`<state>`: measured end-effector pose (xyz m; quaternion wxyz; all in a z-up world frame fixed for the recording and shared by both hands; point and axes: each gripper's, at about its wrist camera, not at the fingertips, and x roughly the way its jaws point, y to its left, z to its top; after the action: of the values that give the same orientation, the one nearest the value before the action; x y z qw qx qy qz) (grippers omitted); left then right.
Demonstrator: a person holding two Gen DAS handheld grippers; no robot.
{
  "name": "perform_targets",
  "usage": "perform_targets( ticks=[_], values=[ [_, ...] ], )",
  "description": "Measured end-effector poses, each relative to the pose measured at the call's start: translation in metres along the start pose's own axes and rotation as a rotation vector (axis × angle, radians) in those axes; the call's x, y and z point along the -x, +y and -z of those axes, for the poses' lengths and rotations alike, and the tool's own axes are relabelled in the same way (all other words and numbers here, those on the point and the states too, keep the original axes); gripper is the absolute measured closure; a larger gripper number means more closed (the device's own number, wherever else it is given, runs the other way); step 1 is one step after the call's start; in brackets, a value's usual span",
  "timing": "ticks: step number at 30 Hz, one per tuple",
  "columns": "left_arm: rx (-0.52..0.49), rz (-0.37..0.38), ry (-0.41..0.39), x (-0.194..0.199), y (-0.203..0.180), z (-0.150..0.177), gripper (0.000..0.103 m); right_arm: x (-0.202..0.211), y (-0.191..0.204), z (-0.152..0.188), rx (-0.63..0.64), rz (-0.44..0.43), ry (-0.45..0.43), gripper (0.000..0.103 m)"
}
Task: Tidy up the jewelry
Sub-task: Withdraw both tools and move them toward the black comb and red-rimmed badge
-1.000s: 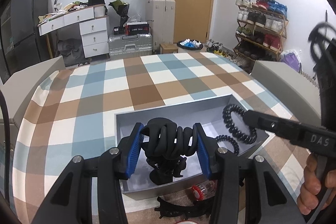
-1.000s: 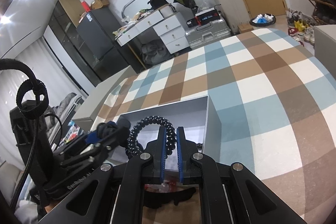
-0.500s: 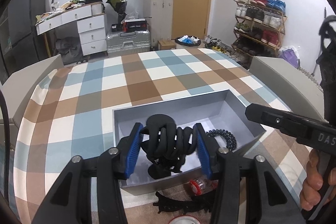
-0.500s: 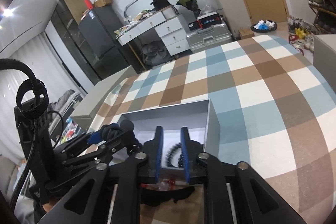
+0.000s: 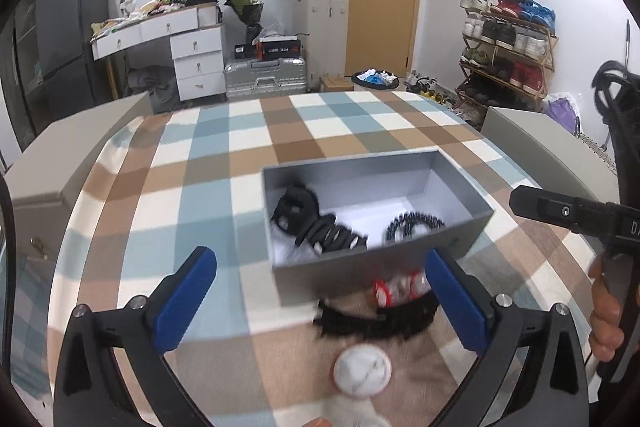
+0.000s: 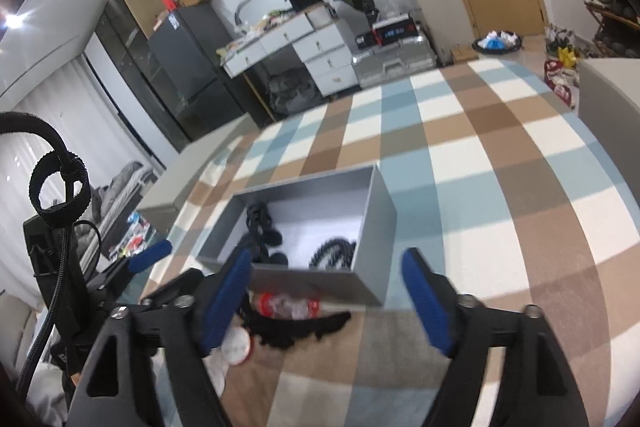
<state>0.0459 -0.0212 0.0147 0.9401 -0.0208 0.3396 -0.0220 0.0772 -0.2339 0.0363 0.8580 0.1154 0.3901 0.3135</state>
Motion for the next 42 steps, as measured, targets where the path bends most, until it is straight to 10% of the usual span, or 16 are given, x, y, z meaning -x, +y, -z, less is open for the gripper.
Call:
perform_targets(
  ticks=[19, 42],
  values=[
    [0.007, 0.009, 0.097, 0.008, 0.006, 0.044, 0.001, -0.034, 0.031, 0.035, 0.203, 0.047, 0.230, 0.009],
    [0.021, 0.008, 0.153, -0.002, 0.008, 0.056, 0.001, -0.064, 0.036, 0.047, 0.293, 0.160, 0.228, 0.026]
  ],
)
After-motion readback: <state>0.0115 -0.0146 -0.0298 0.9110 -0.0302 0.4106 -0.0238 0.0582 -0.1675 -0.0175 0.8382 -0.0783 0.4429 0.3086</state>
